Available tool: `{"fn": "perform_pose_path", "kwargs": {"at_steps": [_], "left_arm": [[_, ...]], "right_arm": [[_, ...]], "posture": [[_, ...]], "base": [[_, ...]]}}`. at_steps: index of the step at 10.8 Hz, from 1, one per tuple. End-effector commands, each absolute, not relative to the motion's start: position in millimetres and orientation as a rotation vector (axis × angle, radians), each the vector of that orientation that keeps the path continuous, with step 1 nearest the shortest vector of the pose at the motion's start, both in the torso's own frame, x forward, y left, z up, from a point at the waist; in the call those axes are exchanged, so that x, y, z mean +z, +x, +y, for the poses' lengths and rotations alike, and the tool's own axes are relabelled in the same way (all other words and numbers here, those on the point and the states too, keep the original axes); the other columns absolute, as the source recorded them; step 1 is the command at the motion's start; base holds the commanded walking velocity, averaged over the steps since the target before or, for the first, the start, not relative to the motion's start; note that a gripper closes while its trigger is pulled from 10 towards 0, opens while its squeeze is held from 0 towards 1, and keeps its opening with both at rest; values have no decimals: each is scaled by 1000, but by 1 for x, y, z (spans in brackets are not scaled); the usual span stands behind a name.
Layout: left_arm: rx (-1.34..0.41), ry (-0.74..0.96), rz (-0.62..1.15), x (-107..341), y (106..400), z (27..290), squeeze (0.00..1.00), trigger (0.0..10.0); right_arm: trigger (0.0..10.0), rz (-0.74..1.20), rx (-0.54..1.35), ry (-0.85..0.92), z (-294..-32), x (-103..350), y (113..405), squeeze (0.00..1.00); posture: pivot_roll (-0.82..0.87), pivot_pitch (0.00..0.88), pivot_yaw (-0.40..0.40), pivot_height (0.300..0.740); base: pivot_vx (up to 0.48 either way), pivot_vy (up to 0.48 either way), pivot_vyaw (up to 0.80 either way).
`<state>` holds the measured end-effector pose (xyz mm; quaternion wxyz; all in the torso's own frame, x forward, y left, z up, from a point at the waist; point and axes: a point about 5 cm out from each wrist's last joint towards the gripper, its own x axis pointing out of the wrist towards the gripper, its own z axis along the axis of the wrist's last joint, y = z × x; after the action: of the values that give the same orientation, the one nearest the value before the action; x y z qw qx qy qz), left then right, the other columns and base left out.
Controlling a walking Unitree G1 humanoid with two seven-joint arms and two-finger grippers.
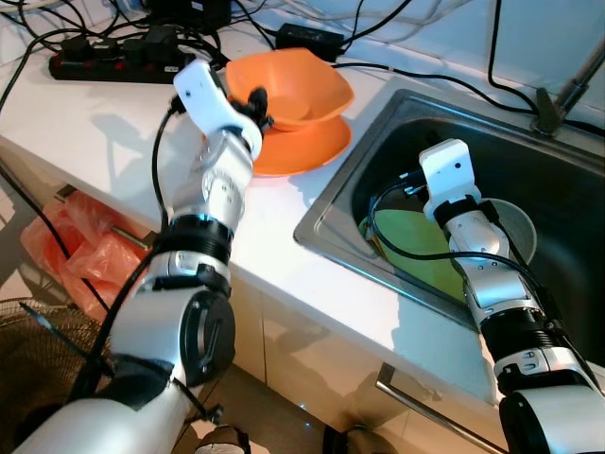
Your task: Kitchen organization
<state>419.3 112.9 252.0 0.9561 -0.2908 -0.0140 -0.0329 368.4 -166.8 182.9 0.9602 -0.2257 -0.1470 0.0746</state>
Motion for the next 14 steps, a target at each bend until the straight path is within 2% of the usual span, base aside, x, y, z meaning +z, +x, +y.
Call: {"fn": "perform_pose_path", "kwargs": {"at_steps": [1,2,4,7,9,12,14], "left_arm": [[-82,-560,-30,257,420,108,0,10000],[-90,-532,-27,257,420,107,0,10000],[-324,114,-306,298,404,97,0,10000],[-405,298,-279,296,395,99,0,10000],[-446,323,-233,282,386,96,0,10000],[-474,397,-248,289,383,105,0,10000],[-671,703,-243,298,372,106,0,10000]], "right_arm": [[10000,-286,161,-463,-166,179,366,0],[10000,-288,161,-463,-166,180,366,0],[10000,-292,160,-458,-165,180,367,0],[10000,-293,162,-449,-162,179,366,0],[10000,-290,160,-447,-163,178,366,0],[10000,-290,153,-447,-164,178,367,0],[10000,-288,146,-442,-165,178,367,0]], "posture": [[31,115,-37,740],[31,115,-37,740],[38,113,-38,740],[49,112,-32,740],[52,123,-34,740],[55,125,-34,740],[61,127,-27,740]], "base": [[0,0,0],[0,0,0],[0,0,0],[0,0,0],[0,0,0],[0,0,0],[0,0,0]]}}
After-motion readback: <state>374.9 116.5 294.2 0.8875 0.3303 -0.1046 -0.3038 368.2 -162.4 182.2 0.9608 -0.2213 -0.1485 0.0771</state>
